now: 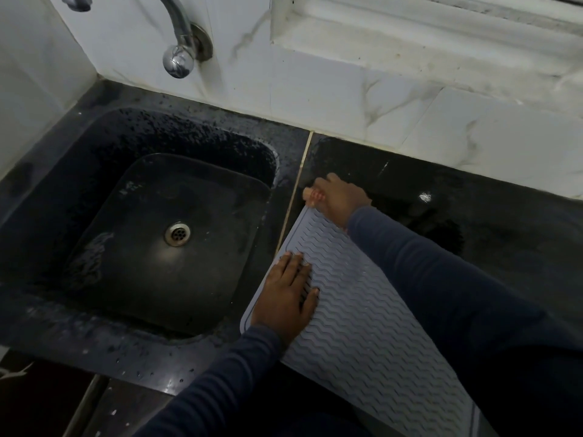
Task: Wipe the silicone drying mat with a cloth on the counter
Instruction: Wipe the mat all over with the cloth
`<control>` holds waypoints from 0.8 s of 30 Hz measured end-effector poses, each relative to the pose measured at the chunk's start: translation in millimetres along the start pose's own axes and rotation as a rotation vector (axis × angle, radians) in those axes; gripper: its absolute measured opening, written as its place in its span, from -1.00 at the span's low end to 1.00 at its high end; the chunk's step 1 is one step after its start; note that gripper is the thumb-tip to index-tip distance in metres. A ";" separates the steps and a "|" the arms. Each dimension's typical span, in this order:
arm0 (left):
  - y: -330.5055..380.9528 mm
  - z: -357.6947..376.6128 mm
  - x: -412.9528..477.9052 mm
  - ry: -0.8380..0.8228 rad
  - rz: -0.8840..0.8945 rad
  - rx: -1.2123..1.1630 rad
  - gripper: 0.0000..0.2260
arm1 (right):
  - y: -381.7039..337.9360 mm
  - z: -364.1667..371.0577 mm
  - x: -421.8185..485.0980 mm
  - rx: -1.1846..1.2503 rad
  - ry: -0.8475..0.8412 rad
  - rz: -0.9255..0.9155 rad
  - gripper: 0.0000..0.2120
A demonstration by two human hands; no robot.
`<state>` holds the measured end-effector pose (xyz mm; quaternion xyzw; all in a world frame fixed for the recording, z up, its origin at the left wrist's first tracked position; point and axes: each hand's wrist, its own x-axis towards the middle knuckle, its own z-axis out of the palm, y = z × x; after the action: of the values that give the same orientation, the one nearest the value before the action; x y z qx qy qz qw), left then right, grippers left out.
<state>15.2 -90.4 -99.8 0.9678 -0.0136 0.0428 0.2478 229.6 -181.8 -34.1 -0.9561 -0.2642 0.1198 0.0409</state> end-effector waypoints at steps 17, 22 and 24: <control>1.2 -4.3 -0.4 -0.009 -0.003 -0.028 -0.52 | 9.2 2.2 -12.6 0.015 0.029 0.111 -0.65; 1.9 -6.4 0.0 -0.013 -0.014 -0.031 -0.52 | 3.9 -5.1 -15.7 -0.038 0.033 0.177 -0.54; 2.9 -8.1 0.9 -0.017 -0.005 -0.032 -0.53 | 7.2 0.5 -22.4 -0.056 0.005 0.155 -0.54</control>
<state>15.4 -89.0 -91.2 0.9640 -0.0139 0.0338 0.2632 214.4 -199.4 -30.9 -0.9748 -0.1924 0.1128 0.0053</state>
